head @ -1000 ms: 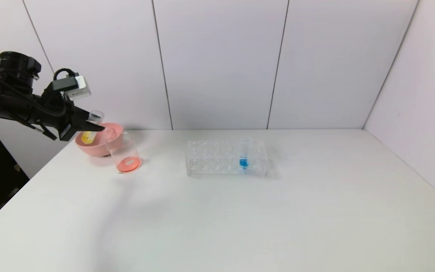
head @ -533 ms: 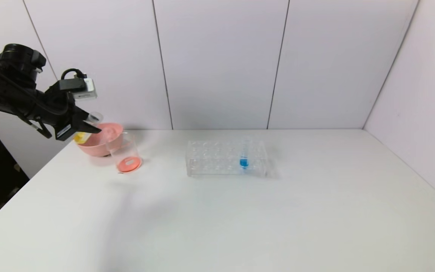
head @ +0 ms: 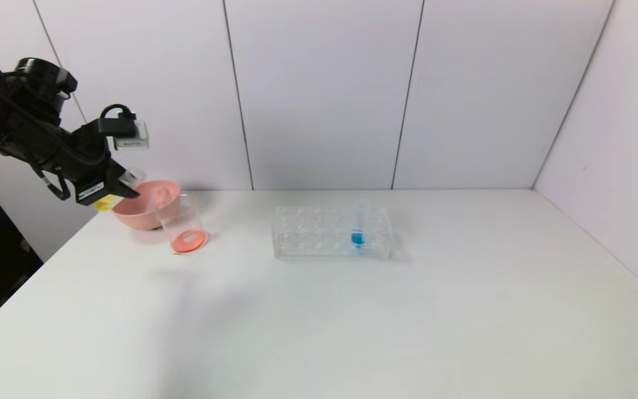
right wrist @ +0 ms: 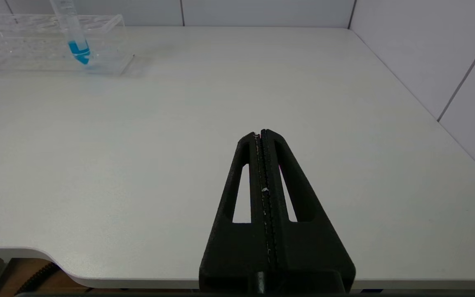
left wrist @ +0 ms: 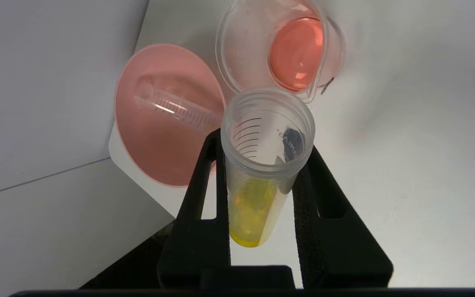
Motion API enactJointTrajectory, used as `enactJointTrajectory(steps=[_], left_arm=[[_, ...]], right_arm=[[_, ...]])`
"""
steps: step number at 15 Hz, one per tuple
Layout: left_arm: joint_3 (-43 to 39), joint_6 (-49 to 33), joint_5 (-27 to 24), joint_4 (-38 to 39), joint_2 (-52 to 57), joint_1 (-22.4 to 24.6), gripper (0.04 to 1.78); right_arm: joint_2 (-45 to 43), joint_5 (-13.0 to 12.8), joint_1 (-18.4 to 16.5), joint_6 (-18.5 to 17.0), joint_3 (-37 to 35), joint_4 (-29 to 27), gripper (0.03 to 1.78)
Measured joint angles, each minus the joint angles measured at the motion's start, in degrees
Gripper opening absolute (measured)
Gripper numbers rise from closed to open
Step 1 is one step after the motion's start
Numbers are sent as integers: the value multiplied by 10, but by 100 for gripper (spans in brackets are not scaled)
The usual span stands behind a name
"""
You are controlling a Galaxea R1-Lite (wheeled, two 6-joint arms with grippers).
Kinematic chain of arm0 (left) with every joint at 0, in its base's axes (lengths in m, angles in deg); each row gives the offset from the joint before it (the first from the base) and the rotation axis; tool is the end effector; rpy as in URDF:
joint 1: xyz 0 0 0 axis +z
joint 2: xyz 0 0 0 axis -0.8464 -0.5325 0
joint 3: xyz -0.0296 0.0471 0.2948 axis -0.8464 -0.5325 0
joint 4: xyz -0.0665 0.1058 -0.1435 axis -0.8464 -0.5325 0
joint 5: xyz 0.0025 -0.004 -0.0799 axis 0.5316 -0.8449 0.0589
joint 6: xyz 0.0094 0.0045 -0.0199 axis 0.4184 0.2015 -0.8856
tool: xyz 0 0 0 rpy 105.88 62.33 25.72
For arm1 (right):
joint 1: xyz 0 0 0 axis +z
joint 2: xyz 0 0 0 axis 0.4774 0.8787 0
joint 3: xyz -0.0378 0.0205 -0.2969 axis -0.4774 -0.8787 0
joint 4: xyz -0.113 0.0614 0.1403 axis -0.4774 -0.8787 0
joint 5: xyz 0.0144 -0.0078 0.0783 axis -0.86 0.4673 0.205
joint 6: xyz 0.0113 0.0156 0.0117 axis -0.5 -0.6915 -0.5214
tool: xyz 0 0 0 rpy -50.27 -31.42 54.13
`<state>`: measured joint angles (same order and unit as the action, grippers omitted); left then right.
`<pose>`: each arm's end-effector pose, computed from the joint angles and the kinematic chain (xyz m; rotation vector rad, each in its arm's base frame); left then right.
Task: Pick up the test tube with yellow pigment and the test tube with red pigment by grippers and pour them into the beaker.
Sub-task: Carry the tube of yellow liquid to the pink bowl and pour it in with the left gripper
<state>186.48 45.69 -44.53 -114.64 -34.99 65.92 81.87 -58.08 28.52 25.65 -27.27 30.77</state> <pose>0.3646 0.0453 0.2624 0.9354 0.6414 -0.6239 -0.0228 -0.0001 0.0757 0.0031 0.0035 -0.0045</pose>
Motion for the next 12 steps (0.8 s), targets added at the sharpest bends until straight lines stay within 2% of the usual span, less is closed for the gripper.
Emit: enactJointTrajectory(steps=[4,12], left_arm=[[24,-10,45,-20,-16,-10,45],[26,-32,61,-18,-31,-18,45]], right_arm=[[0,0,0,0,0,0,11],[0,0,0,0,0,0,11]])
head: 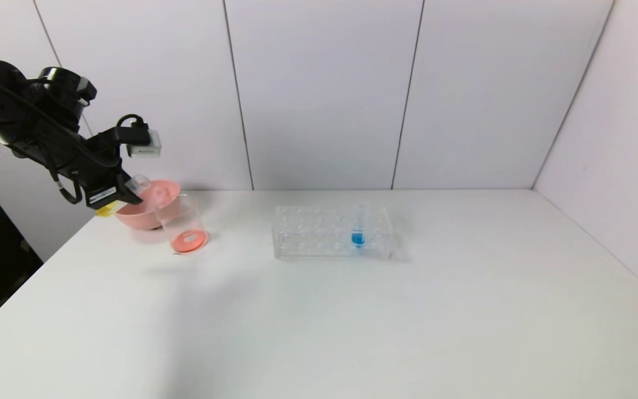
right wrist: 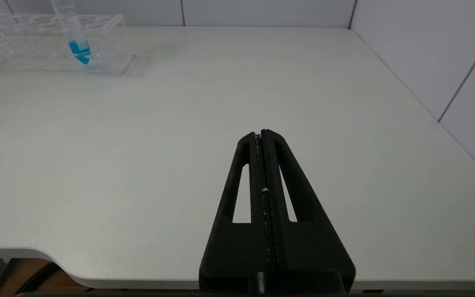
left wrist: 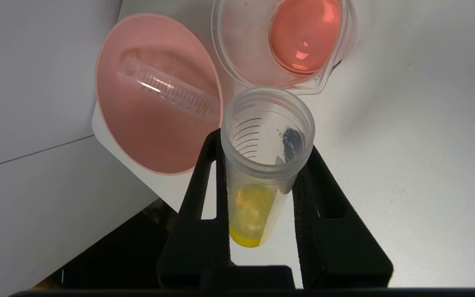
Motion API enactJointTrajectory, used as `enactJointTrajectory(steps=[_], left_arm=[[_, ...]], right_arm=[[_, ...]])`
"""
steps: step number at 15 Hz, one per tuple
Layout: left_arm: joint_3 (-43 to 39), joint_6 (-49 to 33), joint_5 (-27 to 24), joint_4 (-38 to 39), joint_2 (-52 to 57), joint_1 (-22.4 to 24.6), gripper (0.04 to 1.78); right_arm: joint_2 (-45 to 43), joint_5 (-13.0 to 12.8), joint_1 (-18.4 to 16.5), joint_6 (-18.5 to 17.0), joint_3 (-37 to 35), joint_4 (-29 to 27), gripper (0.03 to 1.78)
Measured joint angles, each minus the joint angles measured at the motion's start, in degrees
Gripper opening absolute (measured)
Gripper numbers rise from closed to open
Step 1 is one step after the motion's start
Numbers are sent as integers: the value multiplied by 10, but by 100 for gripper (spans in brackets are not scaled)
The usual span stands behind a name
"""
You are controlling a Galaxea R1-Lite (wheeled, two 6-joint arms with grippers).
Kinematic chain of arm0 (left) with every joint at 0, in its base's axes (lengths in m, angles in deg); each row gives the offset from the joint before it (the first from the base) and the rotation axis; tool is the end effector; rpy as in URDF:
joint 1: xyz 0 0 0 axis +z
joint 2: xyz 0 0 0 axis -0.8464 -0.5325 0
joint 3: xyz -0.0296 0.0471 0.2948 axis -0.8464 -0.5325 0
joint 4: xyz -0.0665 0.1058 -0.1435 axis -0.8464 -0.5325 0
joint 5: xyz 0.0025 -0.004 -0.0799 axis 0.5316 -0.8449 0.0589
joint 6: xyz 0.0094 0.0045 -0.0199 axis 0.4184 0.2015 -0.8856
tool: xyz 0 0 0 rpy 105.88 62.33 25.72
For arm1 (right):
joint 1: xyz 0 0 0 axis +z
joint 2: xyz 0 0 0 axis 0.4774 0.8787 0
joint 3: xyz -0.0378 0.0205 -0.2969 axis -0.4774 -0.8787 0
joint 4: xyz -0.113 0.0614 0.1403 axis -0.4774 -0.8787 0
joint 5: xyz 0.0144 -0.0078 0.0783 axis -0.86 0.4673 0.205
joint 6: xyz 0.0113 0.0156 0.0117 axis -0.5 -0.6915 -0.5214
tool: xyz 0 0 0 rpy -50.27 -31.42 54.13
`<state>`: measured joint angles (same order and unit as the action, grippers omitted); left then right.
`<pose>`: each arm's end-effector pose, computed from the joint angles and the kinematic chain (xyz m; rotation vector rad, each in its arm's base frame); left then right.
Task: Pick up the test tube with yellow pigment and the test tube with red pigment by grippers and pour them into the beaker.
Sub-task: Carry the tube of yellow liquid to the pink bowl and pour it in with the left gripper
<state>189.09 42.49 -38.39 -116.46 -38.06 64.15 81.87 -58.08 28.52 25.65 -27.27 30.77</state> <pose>0.3777 0.0376 0.2509 0.9289 0.7429 -0.5713 -0.0228 -0.0001 0.0757 0.0031 0.0035 -0.0045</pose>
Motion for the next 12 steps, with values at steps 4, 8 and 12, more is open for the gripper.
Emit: enactJointTrajectory(steps=[4,8,12], left_arm=[[3,-8,15,1,-3,-7,45],[4,-12,32,2,-4,-13,45],[3,-13,53,10,-6,-23,45]], right_arm=[[0,0,0,0,0,0,11],[0,0,0,0,0,0,11],[0,0,0,0,0,0,11]])
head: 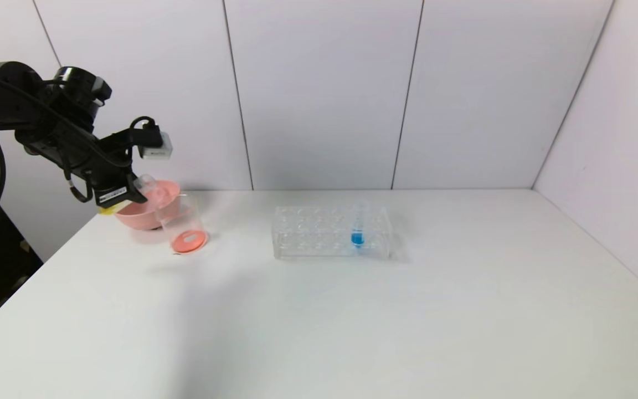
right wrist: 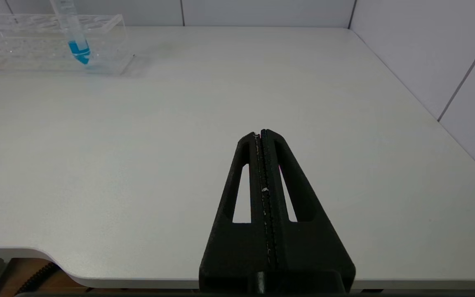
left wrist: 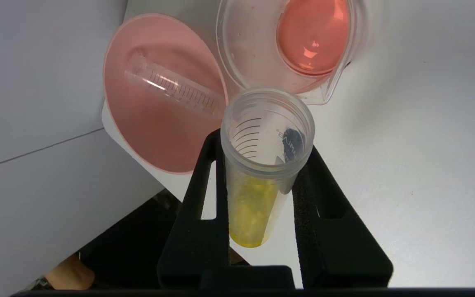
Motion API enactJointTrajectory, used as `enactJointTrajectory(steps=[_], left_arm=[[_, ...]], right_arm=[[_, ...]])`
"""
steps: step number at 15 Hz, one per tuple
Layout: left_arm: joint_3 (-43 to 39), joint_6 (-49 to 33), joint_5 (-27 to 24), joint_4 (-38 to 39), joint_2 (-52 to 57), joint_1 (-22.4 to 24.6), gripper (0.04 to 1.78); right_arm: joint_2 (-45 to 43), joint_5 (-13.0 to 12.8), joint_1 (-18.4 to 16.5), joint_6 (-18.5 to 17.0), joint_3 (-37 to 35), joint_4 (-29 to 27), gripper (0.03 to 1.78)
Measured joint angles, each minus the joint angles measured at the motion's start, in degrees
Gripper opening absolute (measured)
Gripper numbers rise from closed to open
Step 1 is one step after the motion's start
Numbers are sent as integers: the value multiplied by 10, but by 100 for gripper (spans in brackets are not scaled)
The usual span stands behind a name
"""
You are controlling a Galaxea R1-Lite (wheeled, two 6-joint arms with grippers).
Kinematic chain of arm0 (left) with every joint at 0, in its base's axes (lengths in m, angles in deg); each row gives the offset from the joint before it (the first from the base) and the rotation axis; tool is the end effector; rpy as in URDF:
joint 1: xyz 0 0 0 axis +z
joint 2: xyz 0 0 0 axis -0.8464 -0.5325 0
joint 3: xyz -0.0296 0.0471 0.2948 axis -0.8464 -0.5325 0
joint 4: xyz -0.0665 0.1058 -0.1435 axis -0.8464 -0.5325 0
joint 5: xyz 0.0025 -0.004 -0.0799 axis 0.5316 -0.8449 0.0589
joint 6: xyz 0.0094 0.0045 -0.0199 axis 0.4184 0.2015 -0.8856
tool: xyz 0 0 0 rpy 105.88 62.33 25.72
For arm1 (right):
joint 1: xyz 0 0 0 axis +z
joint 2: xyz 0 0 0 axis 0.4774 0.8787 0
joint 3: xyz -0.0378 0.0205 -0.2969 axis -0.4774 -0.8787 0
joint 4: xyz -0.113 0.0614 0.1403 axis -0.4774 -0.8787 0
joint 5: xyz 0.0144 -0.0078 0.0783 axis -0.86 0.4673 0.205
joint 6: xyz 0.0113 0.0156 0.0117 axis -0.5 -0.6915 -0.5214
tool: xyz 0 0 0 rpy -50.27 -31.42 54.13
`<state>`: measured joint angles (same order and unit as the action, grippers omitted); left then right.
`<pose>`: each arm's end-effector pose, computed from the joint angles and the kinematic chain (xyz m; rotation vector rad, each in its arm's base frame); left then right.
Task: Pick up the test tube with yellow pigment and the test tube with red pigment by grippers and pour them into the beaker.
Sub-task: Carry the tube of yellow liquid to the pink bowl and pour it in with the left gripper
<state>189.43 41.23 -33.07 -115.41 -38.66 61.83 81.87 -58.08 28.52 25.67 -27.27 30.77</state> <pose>0.3832 0.0247 0.2493 0.9710 0.7733 -0.5187 -0.0228 -0.0001 0.0757 0.0027 0.0035 -0.0045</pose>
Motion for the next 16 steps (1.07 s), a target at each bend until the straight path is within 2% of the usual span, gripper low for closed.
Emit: enactJointTrajectory(steps=[12,16], left_arm=[[5,-4,83,8,-18,-14,45],[5,-30,91,12,-23,-21,45]], right_arm=[[0,0,0,0,0,0,11],[0,0,0,0,0,0,11]])
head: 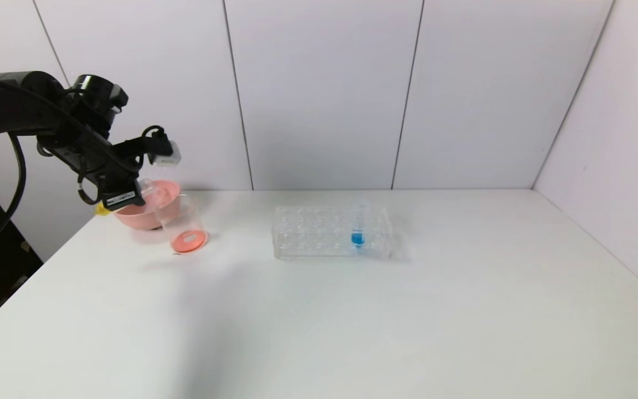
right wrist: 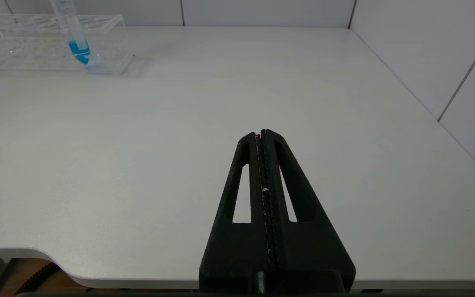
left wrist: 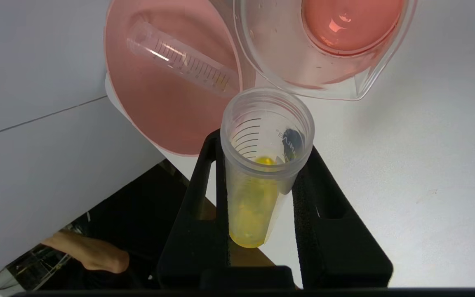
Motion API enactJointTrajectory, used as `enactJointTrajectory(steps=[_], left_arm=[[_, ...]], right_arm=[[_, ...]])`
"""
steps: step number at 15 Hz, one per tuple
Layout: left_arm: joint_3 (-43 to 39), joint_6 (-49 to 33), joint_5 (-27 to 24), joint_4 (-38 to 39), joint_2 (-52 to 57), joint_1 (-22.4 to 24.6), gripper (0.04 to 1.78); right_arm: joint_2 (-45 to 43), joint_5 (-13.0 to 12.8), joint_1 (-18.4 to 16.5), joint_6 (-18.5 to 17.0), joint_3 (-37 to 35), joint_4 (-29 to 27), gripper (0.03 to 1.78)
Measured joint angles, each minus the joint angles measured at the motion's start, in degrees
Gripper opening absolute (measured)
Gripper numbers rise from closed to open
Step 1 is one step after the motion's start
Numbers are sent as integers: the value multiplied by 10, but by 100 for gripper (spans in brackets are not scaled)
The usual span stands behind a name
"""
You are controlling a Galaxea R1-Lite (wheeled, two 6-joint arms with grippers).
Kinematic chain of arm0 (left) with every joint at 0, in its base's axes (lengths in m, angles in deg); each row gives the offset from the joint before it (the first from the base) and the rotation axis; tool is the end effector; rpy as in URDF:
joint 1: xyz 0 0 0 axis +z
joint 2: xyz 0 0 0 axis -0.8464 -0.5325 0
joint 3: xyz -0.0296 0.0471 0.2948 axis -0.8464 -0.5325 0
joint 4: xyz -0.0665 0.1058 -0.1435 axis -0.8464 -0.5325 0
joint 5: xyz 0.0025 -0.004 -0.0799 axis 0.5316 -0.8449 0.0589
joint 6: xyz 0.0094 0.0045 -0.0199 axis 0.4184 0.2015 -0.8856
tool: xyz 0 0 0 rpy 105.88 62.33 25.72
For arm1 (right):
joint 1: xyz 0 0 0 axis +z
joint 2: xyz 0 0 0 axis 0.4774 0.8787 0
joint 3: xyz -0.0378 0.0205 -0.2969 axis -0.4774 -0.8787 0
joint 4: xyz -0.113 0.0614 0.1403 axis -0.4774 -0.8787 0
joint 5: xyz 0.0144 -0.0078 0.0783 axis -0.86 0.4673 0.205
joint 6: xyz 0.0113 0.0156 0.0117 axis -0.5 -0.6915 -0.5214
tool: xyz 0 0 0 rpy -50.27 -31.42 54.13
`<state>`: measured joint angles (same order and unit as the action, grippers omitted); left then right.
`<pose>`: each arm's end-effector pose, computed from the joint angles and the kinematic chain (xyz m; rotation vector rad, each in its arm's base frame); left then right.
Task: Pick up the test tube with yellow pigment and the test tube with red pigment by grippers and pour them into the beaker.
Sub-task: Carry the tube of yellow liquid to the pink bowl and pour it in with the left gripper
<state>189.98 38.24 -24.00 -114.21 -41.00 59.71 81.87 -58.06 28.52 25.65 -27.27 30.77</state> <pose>0.3955 0.0144 0.2370 1.0064 0.8622 -0.4057 -0.0228 -0.0001 0.0757 0.0031 0.0035 -0.0042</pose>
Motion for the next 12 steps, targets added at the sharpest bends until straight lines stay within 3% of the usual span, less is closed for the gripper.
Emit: enactJointTrajectory(steps=[4,12], left_arm=[[0,-7,46,7,-5,-11,45],[1,-7,90,5,-12,-11,45]], right_arm=[[0,0,0,0,0,0,11],[0,0,0,0,0,0,11]])
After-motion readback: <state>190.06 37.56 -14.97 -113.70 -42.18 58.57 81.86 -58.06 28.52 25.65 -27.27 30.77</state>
